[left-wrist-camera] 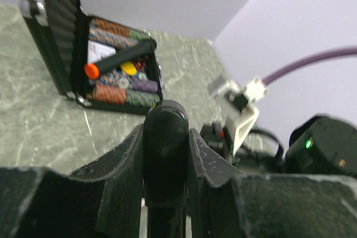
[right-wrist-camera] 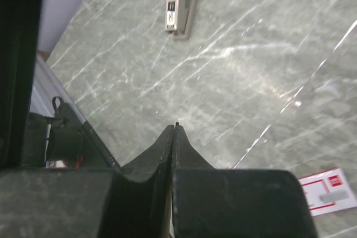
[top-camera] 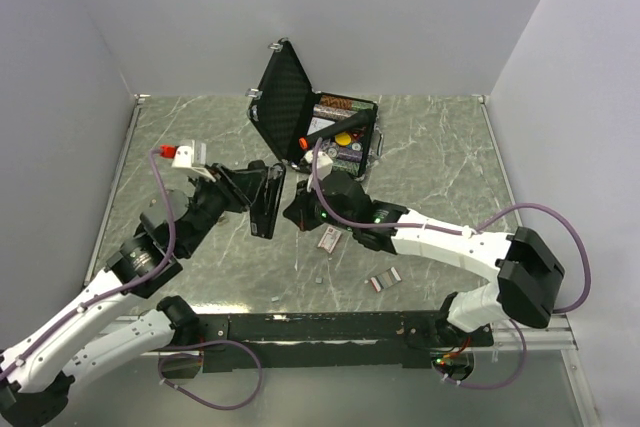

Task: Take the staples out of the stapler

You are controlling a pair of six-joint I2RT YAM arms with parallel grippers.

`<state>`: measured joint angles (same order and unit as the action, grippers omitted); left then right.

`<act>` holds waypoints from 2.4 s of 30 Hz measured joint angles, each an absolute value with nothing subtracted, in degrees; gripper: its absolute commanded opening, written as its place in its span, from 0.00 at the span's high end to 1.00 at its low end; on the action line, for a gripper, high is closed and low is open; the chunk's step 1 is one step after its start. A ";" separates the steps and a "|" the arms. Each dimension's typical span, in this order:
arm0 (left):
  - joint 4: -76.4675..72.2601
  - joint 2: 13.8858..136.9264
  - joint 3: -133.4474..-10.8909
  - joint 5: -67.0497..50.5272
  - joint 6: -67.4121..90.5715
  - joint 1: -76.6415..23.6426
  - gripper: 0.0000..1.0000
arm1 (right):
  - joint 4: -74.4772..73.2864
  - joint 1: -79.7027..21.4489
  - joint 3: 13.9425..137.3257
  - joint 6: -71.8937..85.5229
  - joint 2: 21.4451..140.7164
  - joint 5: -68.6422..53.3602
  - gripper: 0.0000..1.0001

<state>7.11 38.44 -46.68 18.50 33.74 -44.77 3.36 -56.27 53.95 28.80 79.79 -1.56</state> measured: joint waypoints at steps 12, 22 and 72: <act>8.49 44.73 -46.68 18.00 33.71 -44.88 0.99 | 0.45 -55.83 55.51 23.83 75.88 0.54 1.00; 8.91 59.33 -47.81 29.02 33.21 -44.84 0.99 | -3.42 -55.31 51.68 21.61 67.61 3.86 1.00; 1.13 90.45 -50.83 29.87 35.62 -24.34 0.35 | -12.12 -54.06 42.63 21.34 58.41 -2.66 0.54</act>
<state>1.13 90.45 -50.83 29.87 35.62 -24.34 -12.12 -54.06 42.63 21.34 58.41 -2.66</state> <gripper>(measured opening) 0.632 0.397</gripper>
